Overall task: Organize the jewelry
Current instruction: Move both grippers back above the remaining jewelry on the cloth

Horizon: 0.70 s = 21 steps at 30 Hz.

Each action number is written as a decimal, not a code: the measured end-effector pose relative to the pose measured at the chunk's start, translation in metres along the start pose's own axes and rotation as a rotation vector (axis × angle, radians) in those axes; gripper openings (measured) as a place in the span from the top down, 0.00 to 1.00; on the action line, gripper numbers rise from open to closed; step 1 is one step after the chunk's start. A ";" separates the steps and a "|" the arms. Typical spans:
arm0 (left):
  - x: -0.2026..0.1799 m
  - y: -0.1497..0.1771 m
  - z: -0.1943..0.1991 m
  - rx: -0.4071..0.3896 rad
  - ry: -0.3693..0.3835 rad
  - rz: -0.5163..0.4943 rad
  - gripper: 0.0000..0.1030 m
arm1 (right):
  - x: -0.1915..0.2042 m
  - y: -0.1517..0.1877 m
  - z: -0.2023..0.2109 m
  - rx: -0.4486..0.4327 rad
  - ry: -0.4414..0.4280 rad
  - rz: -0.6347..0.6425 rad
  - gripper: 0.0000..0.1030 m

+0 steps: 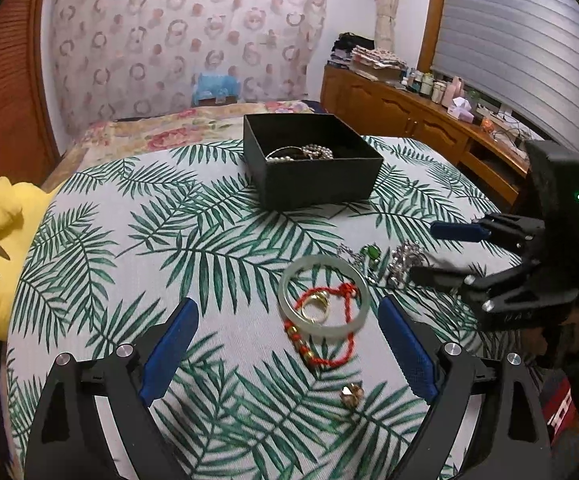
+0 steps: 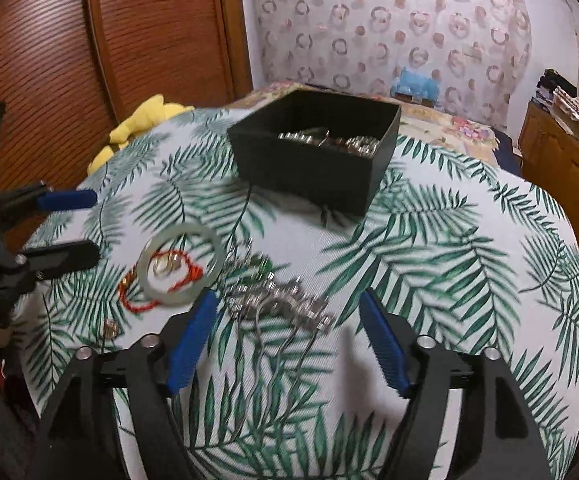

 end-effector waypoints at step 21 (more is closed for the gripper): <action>-0.004 0.017 -0.032 0.108 -0.026 -0.030 0.15 | 0.016 0.004 -0.017 0.079 0.049 0.060 0.24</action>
Point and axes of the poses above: each gripper's, at about its wrist camera, not at the fingertips, and z roughly against the way its jaws point, x to its left, y to its underside, the point moved 1 cm from there along -z, roughly the way its jaws point, and after that the axes turned 15 degrees about z, right-handed, at the moved point
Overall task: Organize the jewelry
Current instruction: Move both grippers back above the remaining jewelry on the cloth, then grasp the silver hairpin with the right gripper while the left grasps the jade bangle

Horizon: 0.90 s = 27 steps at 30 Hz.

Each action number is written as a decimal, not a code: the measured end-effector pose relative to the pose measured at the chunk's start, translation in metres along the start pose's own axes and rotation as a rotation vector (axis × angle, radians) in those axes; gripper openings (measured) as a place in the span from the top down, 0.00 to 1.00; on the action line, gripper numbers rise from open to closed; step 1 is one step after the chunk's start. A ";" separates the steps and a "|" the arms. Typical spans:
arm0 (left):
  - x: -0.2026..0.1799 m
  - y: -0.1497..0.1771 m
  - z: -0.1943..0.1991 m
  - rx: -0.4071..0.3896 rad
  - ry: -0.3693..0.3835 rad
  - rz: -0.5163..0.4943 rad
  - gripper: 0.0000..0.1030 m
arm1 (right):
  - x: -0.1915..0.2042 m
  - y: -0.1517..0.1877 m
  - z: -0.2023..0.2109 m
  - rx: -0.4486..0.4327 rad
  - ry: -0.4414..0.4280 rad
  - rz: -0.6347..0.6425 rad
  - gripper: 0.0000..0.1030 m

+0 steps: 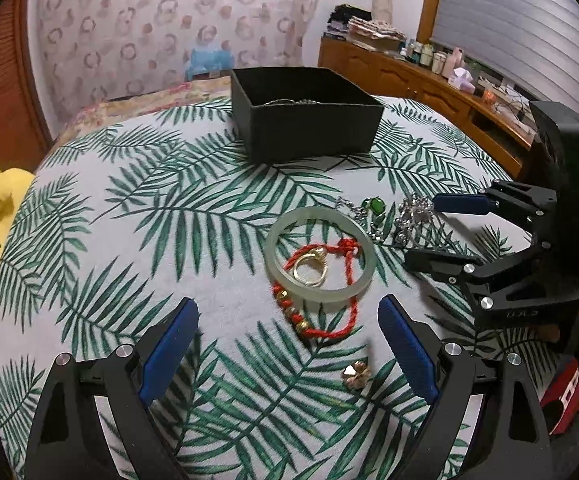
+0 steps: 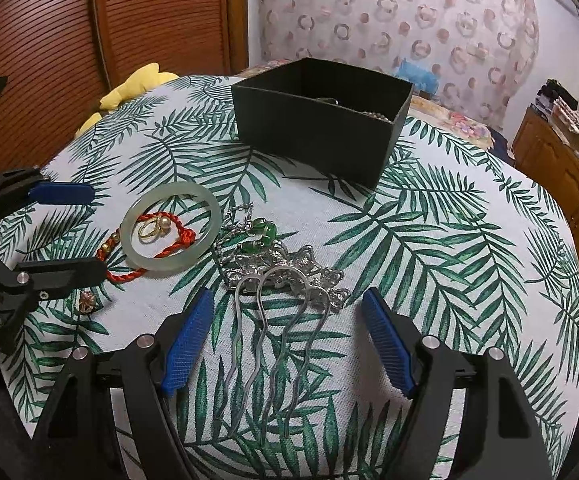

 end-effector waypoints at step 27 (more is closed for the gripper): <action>-0.026 -0.029 -0.036 0.032 -0.026 -0.140 0.33 | 0.001 0.000 0.000 -0.001 0.003 -0.002 0.24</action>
Point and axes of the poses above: each gripper's, at about its wrist camera, not at the fingertips, and z roughly against the way its jaws point, x to its left, y to its underside, the point moved 1 cm from there along -z, roughly the way its jaws point, and after that the axes turned 15 degrees about z, right-handed, at the moved point
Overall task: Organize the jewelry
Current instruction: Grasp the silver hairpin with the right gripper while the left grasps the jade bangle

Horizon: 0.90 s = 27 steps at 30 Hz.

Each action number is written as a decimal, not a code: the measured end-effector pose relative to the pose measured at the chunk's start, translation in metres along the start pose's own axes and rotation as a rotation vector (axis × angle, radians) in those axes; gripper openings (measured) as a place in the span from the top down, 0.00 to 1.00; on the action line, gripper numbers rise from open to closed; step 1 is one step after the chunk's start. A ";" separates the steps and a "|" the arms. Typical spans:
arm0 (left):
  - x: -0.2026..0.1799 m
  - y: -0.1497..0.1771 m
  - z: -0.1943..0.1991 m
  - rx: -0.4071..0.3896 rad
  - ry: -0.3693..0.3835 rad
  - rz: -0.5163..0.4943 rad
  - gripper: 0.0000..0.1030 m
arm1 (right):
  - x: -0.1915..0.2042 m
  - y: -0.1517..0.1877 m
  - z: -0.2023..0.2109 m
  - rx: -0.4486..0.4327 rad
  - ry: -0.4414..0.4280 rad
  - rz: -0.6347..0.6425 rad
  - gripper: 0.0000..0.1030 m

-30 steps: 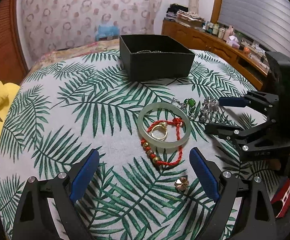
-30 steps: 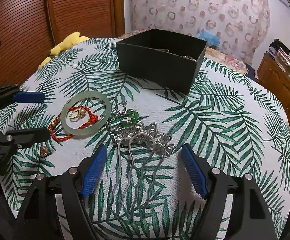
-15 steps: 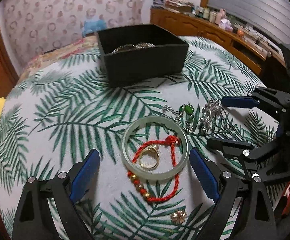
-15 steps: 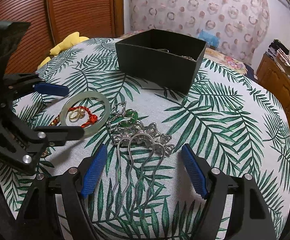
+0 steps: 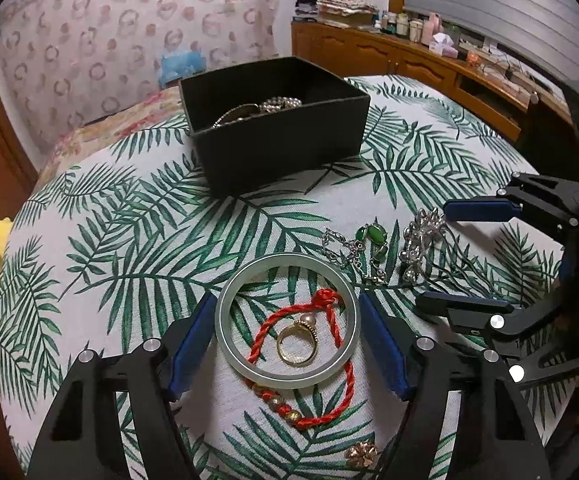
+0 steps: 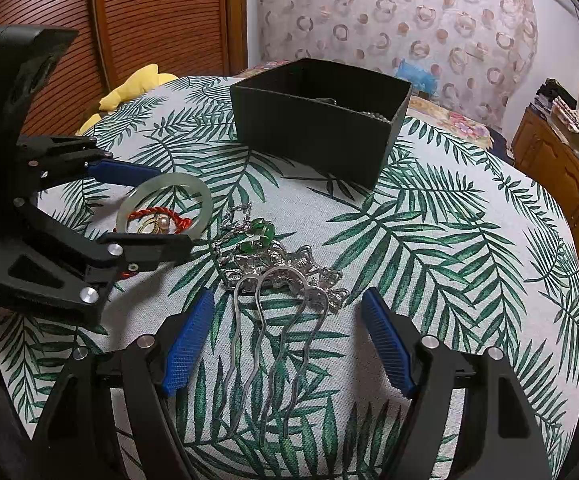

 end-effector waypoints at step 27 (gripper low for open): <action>0.012 -0.013 0.073 -0.228 0.012 0.087 0.33 | -0.007 -0.005 0.024 -0.060 0.016 -0.011 0.43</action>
Point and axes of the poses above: each gripper's, at about its wrist camera, not at the fingertips, and z roughly against the way its jaws point, x to its left, y to its underside, the point moved 1 cm from there along -z, roughly the way its jaws point, and after that the axes turned 15 degrees about z, right-handed, at the moved point
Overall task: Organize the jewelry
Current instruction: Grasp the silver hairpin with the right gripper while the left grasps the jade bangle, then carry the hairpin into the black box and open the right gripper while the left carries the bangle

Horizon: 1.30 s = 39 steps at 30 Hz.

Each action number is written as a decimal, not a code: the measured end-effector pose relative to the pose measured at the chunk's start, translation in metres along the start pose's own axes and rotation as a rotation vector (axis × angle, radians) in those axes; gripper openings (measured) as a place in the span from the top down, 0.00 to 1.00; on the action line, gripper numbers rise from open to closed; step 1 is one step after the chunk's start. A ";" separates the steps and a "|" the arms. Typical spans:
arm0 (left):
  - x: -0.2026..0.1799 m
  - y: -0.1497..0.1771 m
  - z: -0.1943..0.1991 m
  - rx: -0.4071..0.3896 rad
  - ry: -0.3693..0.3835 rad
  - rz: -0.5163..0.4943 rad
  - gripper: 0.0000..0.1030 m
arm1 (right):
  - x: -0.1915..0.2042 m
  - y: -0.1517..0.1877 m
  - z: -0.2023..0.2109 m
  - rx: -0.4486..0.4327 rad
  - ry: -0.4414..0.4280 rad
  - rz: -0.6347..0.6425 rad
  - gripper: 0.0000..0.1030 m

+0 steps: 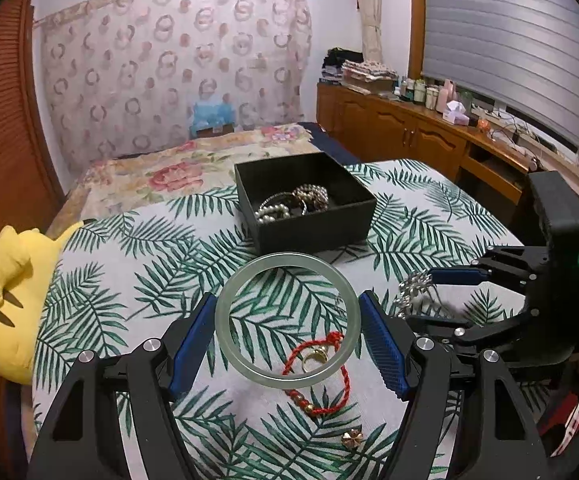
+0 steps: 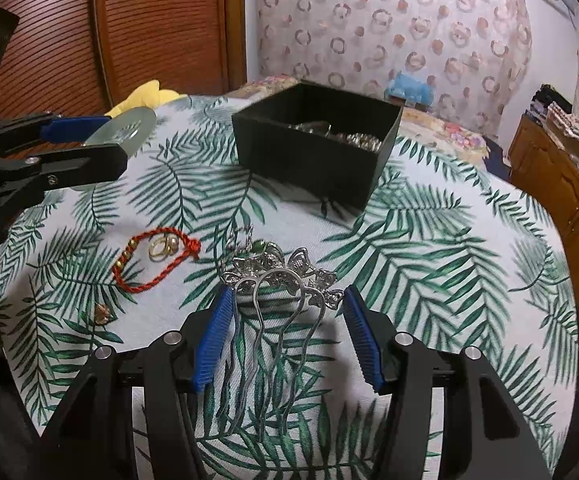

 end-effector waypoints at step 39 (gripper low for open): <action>0.016 -0.048 -0.030 -0.035 -0.032 0.021 0.33 | -0.100 -0.117 -0.057 -0.090 0.013 -0.092 0.42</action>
Point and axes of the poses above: each gripper's, at about its wrist camera, not at the fingertips, and z roughly against the way its jaws point, x to its left, y to its underside, the point moved 1 cm from there along -z, roughly the way its jaws point, and after that the axes turned 15 degrees about z, right-handed, at the moved point
